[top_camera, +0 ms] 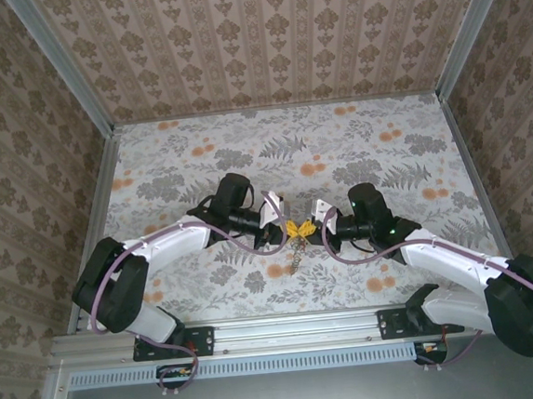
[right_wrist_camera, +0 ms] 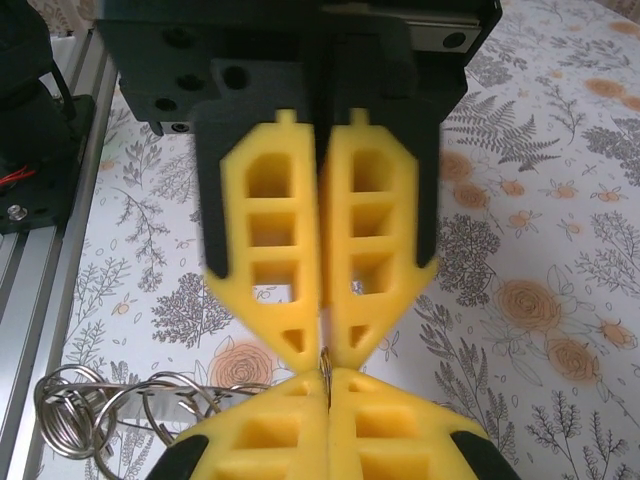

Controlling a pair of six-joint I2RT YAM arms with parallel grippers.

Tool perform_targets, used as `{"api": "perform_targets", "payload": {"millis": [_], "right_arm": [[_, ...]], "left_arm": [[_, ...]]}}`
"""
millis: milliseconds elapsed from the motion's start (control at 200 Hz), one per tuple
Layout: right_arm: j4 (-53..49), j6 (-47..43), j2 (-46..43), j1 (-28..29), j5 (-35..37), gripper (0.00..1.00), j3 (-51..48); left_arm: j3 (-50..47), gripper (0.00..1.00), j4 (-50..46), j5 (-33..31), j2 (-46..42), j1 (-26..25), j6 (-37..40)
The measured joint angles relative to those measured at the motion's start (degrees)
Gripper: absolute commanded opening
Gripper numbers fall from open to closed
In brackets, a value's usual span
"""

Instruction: Put the keys on the keyring

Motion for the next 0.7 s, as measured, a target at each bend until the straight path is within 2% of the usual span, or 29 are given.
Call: {"api": "perform_targets", "payload": {"millis": [85, 280, 700], "right_arm": [[-0.26, 0.39, -0.07, -0.07, -0.11, 0.02, 0.0], [-2.54, 0.46, -1.49, -0.07, 0.74, 0.16, 0.0], [-9.01, -2.1, -3.17, -0.07, 5.11, 0.19, 0.07]], "left_arm": [[0.17, 0.0, -0.2, -0.33, 0.0, -0.02, 0.5], [0.0, 0.0, 0.63, -0.94, -0.11, -0.59, 0.42], [-1.46, 0.0, 2.45, -3.06, -1.99, -0.72, -0.9]]}}
